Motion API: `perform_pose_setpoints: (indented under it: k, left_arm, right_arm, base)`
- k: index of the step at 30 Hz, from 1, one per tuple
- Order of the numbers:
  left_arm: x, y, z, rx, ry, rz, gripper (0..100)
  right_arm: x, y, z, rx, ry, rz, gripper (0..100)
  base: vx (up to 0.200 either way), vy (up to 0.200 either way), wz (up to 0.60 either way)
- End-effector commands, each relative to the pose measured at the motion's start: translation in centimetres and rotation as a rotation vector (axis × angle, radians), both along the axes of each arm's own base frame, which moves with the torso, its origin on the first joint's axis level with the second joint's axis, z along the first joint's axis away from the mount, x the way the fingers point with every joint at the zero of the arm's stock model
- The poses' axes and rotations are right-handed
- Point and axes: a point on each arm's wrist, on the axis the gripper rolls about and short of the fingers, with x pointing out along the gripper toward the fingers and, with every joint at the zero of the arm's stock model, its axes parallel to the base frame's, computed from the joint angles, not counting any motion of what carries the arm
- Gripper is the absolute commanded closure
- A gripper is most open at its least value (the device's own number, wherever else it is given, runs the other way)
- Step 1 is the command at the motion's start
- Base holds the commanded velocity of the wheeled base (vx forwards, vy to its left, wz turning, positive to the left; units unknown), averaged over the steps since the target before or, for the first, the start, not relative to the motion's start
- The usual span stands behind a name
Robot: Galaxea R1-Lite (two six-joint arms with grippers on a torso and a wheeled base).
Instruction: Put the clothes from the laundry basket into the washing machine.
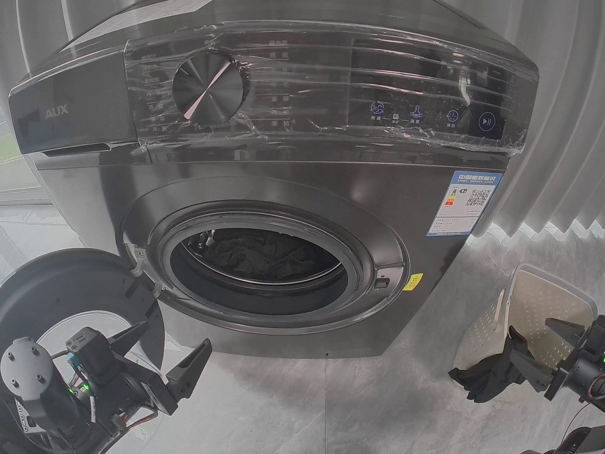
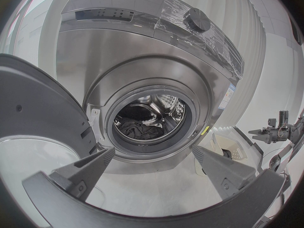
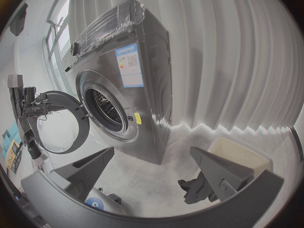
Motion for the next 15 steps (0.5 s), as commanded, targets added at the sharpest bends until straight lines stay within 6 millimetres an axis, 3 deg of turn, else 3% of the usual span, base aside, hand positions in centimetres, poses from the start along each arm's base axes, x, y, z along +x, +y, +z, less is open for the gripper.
perform_pose_setpoints:
  k: [1,5,8,15]
  left_arm:
    - [-0.1,0.3,-0.4,0.019,0.016,0.016,0]
    - [-0.4,0.6,-0.2,0.010,0.004,0.051,0]
    - [-0.7,1.0,0.1,-0.001,-0.007,0.068,0]
    - [-1.8,2.2,0.8,-0.026,-0.028,0.073,0]
  right_arm:
    - [-3.8,-1.4,0.5,0.042,-0.160,-0.068,0]
    - [-4.7,-2.1,0.5,0.042,-0.230,-0.205,0]
    - [-5.5,-2.2,0.3,0.049,-0.274,-0.209,0]
    - [-8.1,-2.3,-1.8,0.049,-0.280,-0.200,0]
  base:
    - [0.000,0.000,0.00]
    - [0.000,0.000,0.00]
    - [0.000,0.000,0.00]
    - [-0.200,0.000,0.00]
